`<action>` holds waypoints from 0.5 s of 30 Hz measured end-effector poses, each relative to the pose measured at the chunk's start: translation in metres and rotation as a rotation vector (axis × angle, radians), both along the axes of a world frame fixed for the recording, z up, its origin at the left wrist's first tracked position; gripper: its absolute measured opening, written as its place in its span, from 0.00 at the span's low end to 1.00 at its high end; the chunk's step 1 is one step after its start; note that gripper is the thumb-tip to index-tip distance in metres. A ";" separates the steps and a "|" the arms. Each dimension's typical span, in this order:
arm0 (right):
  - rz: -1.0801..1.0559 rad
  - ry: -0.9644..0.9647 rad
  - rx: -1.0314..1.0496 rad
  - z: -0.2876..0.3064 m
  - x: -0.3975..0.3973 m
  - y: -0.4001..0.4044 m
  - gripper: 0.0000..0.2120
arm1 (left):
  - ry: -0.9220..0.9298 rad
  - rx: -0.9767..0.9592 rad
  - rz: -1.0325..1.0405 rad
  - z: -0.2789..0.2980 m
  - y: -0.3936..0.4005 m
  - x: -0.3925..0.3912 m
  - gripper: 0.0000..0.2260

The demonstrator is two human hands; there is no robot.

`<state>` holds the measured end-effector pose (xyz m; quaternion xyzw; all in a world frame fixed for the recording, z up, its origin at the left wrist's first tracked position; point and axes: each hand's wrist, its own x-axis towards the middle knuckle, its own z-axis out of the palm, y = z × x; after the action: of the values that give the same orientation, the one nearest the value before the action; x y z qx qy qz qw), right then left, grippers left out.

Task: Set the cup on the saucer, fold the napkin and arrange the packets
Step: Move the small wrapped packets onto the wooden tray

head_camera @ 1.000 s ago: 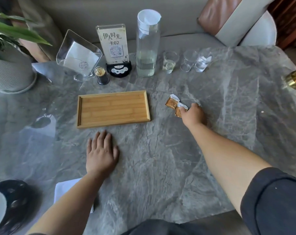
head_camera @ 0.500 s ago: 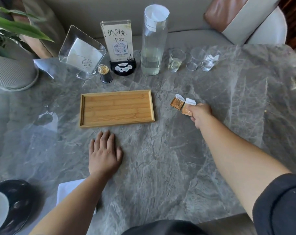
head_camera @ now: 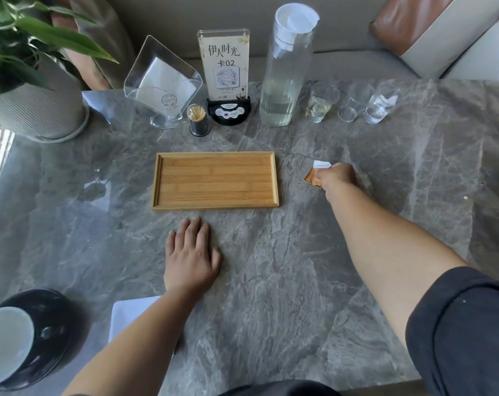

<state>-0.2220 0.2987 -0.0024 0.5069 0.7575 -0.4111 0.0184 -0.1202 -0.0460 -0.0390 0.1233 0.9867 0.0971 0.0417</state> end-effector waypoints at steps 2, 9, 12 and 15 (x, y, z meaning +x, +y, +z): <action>-0.004 0.024 -0.001 0.002 0.000 -0.002 0.09 | 0.005 -0.006 0.002 0.000 0.000 0.000 0.26; 0.035 0.260 -0.018 0.043 -0.021 -0.013 0.05 | -0.032 -0.013 0.003 0.003 0.002 -0.001 0.26; 0.161 0.298 -0.100 0.066 -0.036 -0.052 0.05 | -0.051 -0.010 0.003 0.005 0.002 0.000 0.27; 0.355 0.300 -0.140 0.065 -0.042 -0.114 0.06 | -0.049 -0.002 -0.002 0.005 0.002 -0.001 0.27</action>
<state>-0.2635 0.1846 0.0626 0.2966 0.7986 -0.5236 0.0126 -0.1213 -0.0440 -0.0335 0.1216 0.9854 0.0990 0.0660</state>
